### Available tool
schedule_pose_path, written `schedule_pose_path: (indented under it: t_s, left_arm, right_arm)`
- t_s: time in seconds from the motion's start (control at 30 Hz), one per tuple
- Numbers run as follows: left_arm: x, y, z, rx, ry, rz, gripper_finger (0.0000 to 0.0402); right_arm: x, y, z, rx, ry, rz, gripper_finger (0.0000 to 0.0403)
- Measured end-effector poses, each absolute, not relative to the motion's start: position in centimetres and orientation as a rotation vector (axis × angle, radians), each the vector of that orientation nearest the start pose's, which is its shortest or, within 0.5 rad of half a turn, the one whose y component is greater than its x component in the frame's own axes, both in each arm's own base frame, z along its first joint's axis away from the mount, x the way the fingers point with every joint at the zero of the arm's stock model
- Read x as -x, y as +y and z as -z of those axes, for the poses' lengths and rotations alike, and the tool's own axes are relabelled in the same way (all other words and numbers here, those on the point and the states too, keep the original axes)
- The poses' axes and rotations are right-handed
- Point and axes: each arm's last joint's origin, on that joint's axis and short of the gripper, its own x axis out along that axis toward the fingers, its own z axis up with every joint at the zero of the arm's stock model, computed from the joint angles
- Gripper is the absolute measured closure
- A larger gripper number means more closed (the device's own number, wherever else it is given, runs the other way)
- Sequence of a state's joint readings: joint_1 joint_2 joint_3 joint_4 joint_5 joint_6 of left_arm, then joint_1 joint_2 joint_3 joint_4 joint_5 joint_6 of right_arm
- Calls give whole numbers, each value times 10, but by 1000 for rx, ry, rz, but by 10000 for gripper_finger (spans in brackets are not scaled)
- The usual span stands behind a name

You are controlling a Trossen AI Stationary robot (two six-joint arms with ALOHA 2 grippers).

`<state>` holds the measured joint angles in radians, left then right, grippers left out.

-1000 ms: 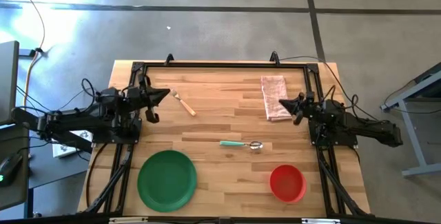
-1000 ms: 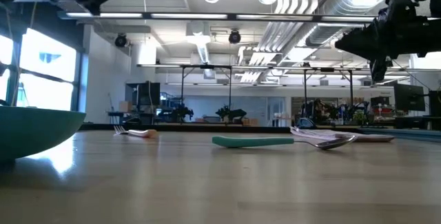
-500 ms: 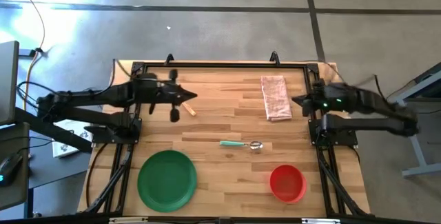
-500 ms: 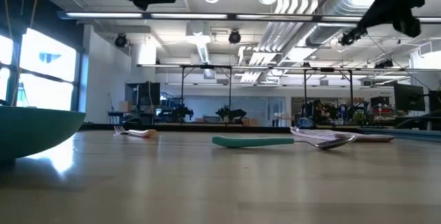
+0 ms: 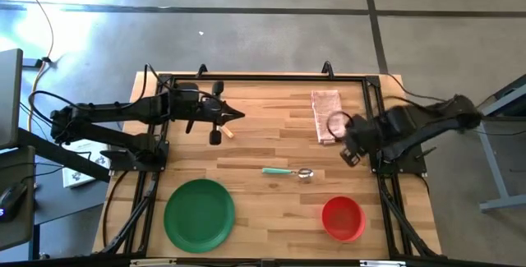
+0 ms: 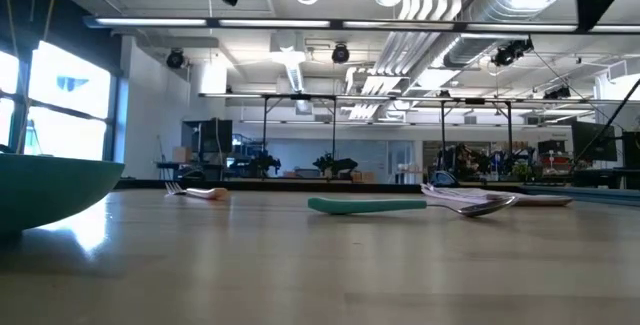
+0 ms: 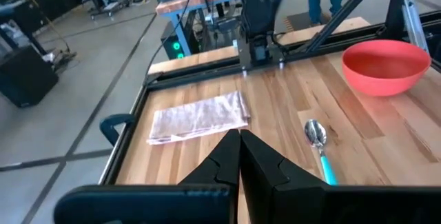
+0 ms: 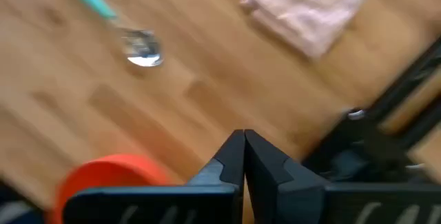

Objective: Set table place
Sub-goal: Put the orange bowl on top of the green plate

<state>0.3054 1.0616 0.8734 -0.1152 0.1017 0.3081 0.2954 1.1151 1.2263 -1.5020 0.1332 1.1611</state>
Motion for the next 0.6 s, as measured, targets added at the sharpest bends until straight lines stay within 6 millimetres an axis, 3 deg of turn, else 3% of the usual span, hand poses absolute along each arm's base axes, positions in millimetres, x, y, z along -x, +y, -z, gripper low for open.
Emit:
schedule_pose_path:
  t_s: [0.13, 0.3, 0.6]
  left_arm:
    - [-225, 68, -318, -243, 329, -150, 401]
    - [-225, 68, -317, -240, 343, -148, 401]
    - [-225, 68, -317, -241, 342, -148, 401]
  right_arm:
    - [-136, 73, -330, -790, 1210, 678, 402]
    - [-126, 107, -317, -913, 1328, 708, 394]
    - [-135, 149, -292, -851, 1409, 793, 301]
